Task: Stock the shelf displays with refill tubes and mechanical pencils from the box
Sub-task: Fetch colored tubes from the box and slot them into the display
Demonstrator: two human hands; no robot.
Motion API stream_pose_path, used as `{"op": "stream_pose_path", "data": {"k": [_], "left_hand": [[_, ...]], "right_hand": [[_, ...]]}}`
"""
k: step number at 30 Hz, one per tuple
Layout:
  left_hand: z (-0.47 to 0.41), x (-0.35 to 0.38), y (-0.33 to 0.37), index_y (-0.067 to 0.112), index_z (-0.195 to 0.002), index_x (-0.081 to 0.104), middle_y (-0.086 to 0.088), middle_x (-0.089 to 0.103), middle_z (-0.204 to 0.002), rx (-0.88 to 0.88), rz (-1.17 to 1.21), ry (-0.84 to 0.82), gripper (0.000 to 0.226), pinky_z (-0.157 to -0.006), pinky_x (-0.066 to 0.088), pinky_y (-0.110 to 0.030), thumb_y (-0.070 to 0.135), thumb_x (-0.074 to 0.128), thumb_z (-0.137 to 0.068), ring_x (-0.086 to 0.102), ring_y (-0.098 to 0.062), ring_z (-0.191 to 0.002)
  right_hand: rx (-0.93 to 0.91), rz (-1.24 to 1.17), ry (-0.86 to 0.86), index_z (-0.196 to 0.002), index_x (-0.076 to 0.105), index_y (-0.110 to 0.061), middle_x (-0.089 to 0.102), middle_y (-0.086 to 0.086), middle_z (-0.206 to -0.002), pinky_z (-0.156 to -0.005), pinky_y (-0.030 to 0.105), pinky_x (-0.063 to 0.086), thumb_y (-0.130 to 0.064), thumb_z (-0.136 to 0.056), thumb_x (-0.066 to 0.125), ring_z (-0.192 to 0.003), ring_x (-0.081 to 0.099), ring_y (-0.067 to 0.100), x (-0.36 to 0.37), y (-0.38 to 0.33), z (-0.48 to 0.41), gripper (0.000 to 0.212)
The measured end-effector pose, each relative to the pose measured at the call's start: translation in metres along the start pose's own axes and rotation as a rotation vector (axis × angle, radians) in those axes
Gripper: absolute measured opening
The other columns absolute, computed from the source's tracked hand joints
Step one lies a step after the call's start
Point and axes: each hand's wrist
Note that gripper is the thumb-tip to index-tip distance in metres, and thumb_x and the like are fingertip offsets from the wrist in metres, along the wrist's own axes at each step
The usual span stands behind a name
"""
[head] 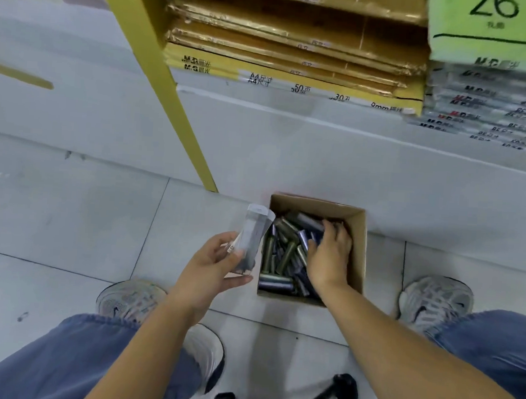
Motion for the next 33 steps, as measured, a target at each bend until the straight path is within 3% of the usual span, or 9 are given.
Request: {"op": "stream_pose_path", "data": {"k": [4,11,14,16,19,22,26,31,33], "left_hand": [[-0.001,0.001,-0.005,0.02,-0.117,0.065,-0.018,0.07,-0.111,-0.018,-0.005,-0.021,0.023,-0.077,0.06,-0.036,0.018,0.066,-0.094,0.073,-0.024,-0.092],[0.004,0.003,-0.004,0.02,-0.119,0.065,-0.009,0.072,-0.108,-0.005,-0.019,0.0,0.025,-0.077,0.061,-0.036,0.018,0.066,-0.095,0.073,-0.025,-0.096],[0.008,0.008,-0.002,0.02,-0.119,0.065,-0.005,0.074,-0.103,0.008,-0.032,-0.001,0.023,-0.077,0.06,-0.035,0.016,0.065,-0.095,0.073,-0.022,-0.092],[0.012,0.014,0.0,0.02,-0.118,0.065,-0.005,0.073,-0.104,0.01,-0.06,-0.014,0.023,-0.077,0.06,-0.035,0.017,0.065,-0.095,0.073,-0.023,-0.092],[0.019,0.03,0.004,0.021,-0.119,0.065,-0.006,0.072,-0.109,0.011,-0.111,-0.061,0.024,-0.077,0.06,-0.035,0.019,0.066,-0.095,0.072,-0.027,-0.1],[0.031,0.051,0.005,0.022,-0.117,0.066,-0.002,0.073,-0.107,0.02,-0.153,-0.15,0.022,-0.078,0.06,-0.035,0.02,0.065,-0.096,0.072,-0.025,-0.1],[0.05,0.093,-0.003,0.021,-0.121,0.063,-0.002,0.071,-0.112,0.064,-0.278,-0.283,0.022,-0.083,0.06,-0.037,0.022,0.061,-0.099,0.07,-0.02,-0.103],[0.054,0.137,-0.01,0.026,-0.114,0.068,0.012,0.075,-0.094,0.073,-0.375,-0.349,0.017,-0.073,0.056,-0.018,0.023,0.063,-0.097,0.072,-0.005,-0.088],[0.046,0.145,-0.009,0.026,-0.116,0.071,0.014,0.077,-0.096,0.087,-0.408,-0.343,0.021,-0.072,0.053,-0.014,0.022,0.065,-0.096,0.071,-0.002,-0.09]], "right_hand": [[0.006,0.027,-0.078,-0.142,0.04,-0.014,0.04,0.015,-0.141,-0.111,0.039,0.031,-0.019,-0.094,0.057,-0.131,0.037,0.032,0.003,0.005,-0.005,0.051],[-0.018,-0.012,-0.167,-0.12,0.062,-0.011,0.048,0.012,-0.126,-0.098,0.031,0.038,-0.021,-0.094,0.058,-0.115,0.048,0.029,-0.008,0.004,-0.003,0.027],[0.009,-0.15,-0.198,-0.103,0.059,-0.013,0.062,0.006,-0.098,-0.068,0.029,0.046,-0.02,-0.097,0.053,-0.085,0.06,0.023,-0.026,-0.003,0.014,0.011],[0.105,-0.456,-0.306,-0.104,0.053,-0.016,0.064,0.004,-0.089,-0.055,0.028,0.051,-0.017,-0.098,0.05,-0.071,0.065,0.019,-0.041,-0.007,0.031,0.006],[0.15,-0.774,-0.42,-0.112,0.049,-0.021,0.07,0.0,-0.098,-0.059,0.024,0.056,-0.01,-0.098,0.048,-0.076,0.072,0.013,-0.062,-0.01,0.056,0.018],[0.168,-0.928,-0.428,-0.116,0.053,-0.028,0.071,0.001,-0.102,-0.073,0.032,0.057,-0.007,-0.095,0.049,-0.088,0.071,0.018,-0.077,-0.012,0.067,0.03],[0.193,-1.138,-0.416,-0.117,0.06,-0.022,0.07,0.006,-0.109,-0.087,0.042,0.052,-0.022,-0.086,0.067,-0.1,0.067,0.023,-0.101,0.002,0.076,0.032],[0.262,-1.13,-0.306,-0.106,0.065,-0.012,0.074,0.01,-0.094,-0.063,0.03,0.053,-0.018,-0.083,0.072,-0.084,0.071,0.025,-0.119,0.026,0.076,0.024],[0.29,-1.162,-0.295,-0.109,0.063,-0.007,0.074,0.013,-0.096,-0.065,0.031,0.054,-0.017,-0.084,0.071,-0.086,0.07,0.026,-0.124,0.031,0.07,0.028]]}}
Point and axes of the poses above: each hand's wrist, its own z-axis away from the middle knuckle, its own x-axis out of the palm, y = z × x
